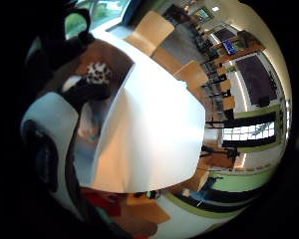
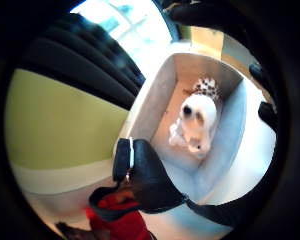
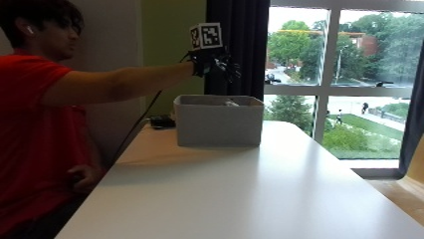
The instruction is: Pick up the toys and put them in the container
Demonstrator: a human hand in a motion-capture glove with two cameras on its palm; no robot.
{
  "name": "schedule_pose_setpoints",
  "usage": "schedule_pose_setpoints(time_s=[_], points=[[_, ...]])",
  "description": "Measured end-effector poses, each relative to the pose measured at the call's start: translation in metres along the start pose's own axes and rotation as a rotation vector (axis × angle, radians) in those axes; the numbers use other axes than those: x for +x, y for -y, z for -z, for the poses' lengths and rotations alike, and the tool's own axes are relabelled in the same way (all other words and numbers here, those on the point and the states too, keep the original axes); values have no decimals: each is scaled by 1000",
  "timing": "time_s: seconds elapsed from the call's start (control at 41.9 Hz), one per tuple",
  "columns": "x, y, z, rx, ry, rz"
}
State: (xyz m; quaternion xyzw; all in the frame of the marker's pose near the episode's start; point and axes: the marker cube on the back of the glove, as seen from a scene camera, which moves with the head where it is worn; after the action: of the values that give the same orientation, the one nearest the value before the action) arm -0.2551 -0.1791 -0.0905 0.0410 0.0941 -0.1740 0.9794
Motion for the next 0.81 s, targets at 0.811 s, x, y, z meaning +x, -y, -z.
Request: schedule_pose_setpoints(time_s=[0.811], points=[[170, -143, -103, -94, 21, -241]])
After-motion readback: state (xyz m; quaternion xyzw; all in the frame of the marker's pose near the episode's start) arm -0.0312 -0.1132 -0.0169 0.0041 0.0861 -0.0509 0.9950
